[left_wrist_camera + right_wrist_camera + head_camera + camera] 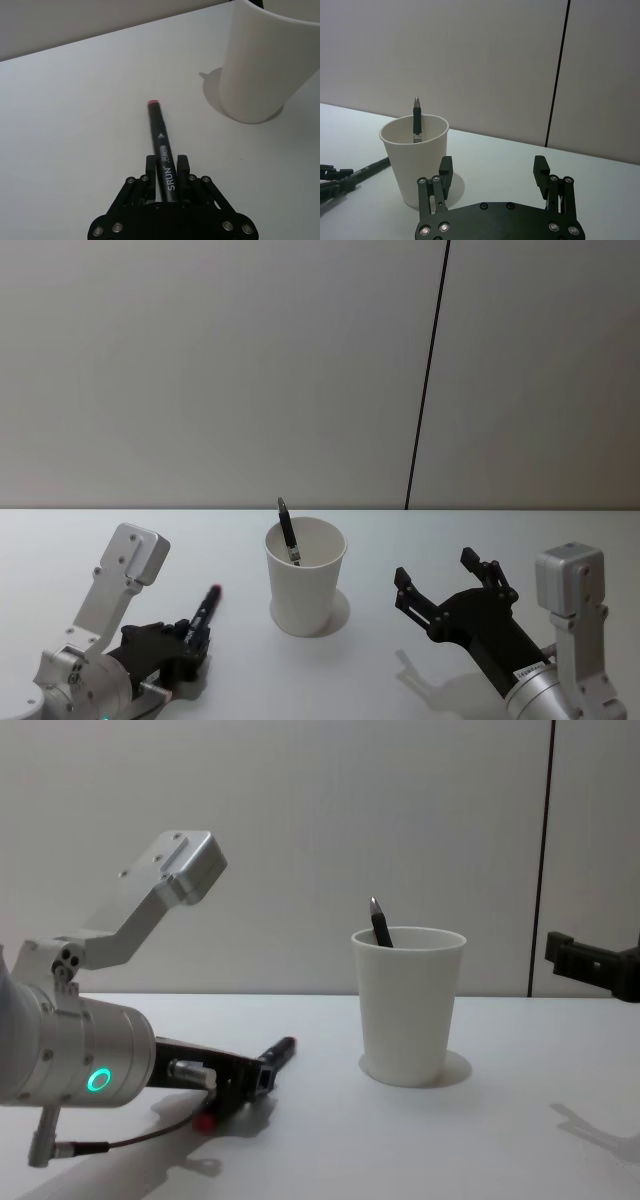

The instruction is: Place the pen into the pen holder.

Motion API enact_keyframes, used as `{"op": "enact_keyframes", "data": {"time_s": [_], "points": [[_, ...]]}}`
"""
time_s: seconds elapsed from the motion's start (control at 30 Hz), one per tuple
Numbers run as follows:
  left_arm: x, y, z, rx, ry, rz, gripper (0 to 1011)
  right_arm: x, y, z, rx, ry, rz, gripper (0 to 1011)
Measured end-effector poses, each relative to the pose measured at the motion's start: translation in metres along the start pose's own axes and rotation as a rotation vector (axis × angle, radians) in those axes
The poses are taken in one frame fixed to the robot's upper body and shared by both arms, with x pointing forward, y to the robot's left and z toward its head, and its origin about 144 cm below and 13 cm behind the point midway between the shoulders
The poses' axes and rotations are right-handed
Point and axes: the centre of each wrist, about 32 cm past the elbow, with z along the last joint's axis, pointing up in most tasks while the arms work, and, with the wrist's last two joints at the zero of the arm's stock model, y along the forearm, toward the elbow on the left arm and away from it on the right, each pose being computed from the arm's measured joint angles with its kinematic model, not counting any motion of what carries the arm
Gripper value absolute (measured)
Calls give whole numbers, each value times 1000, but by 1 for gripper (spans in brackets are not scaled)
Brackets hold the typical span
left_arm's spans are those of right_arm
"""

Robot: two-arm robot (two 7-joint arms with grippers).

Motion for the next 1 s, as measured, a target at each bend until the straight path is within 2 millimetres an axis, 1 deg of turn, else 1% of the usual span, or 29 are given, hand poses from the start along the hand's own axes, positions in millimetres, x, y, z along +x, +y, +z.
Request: {"op": "enact_keyframes", "data": {"time_s": [0.03, 0.17, 0.6, 1.0], "points": [[0, 0, 0, 0, 0, 0, 264, 0, 0, 0, 0, 0, 0, 1001], [0, 0, 0, 0, 0, 0, 182, 0, 0, 0, 0, 0, 0, 1001], [0, 1, -3, -29, 2, 14, 182, 0, 0, 0, 0, 0, 0, 1001], [-1, 8, -11, -180, -13, 70, 182, 0, 0, 0, 0, 0, 0, 1001]]}}
